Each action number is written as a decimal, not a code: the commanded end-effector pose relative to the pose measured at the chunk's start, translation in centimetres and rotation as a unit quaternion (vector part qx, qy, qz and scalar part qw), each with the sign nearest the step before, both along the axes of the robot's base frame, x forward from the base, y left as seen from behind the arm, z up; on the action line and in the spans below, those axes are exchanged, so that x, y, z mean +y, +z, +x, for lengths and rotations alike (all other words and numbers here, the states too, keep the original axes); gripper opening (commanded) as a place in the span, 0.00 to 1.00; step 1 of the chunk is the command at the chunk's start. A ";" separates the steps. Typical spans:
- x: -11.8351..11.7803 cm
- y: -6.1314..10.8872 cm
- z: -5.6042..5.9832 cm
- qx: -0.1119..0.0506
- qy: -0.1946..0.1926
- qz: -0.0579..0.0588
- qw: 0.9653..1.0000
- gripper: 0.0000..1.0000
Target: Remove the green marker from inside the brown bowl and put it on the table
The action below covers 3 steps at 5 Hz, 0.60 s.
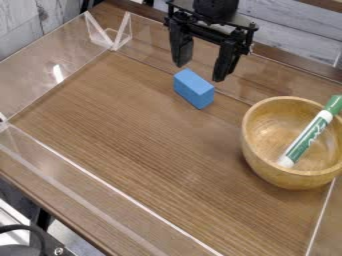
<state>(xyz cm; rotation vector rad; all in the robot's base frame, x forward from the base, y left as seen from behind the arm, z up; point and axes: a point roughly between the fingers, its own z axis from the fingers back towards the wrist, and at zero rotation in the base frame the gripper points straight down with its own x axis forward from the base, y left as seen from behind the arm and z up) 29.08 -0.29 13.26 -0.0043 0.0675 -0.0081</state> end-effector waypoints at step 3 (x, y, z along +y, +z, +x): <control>-4.5 -1.0 0.7 -0.004 -0.040 -0.009 0.999 1.00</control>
